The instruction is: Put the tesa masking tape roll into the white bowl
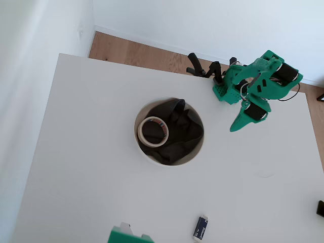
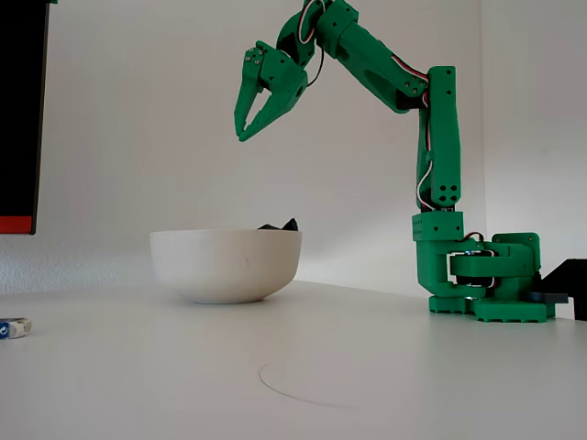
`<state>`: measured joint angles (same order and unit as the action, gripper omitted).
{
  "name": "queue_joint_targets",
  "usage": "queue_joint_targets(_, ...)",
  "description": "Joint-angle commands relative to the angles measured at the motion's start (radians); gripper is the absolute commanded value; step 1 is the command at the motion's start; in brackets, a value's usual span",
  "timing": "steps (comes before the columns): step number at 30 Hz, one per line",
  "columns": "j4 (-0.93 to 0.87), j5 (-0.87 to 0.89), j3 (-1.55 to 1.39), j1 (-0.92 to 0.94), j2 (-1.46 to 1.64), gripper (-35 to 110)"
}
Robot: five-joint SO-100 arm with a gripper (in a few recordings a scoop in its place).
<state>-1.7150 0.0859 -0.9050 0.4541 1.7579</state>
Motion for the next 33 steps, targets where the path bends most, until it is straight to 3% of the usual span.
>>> queue_joint_targets(1,-0.114,0.032,0.017,-0.195,0.233,-8)
queue_joint_targets(9,0.031,-0.031,-0.689,-0.437,0.802,-8)
queue_joint_targets(18,0.219,-0.101,-1.324,-0.390,1.187,-8)
queue_joint_targets(33,0.331,-0.055,-1.787,-0.436,1.488,-8)
